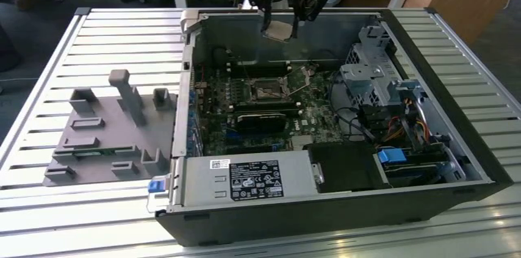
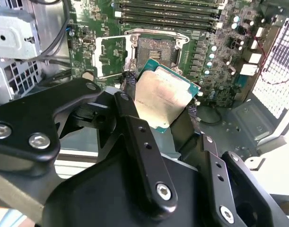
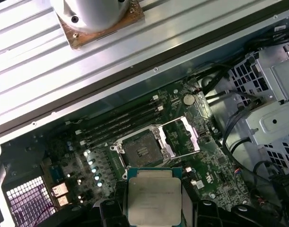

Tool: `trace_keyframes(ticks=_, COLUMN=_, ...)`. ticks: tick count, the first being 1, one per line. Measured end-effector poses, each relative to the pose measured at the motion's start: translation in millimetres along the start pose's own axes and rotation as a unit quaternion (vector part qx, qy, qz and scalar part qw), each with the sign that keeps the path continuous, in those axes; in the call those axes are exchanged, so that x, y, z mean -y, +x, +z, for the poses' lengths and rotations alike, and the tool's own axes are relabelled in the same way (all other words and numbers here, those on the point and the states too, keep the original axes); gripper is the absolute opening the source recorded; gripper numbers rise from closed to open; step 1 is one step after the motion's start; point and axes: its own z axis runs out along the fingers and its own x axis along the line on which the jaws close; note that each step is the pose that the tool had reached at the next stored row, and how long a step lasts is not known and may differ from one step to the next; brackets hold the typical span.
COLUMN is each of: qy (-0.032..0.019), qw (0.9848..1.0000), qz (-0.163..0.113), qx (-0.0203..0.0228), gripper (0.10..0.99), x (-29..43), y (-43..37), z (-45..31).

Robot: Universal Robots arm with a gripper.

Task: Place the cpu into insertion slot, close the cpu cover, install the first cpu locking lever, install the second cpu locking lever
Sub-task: 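Place the cpu into insertion slot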

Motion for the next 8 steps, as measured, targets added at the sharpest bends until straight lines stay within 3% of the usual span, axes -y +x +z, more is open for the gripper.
trace_keyframes(ticks=8, qy=0.0006, qw=0.9994, qz=0.036, qx=0.0034, gripper=0.541, x=-0.3, y=0.2, z=1.0)
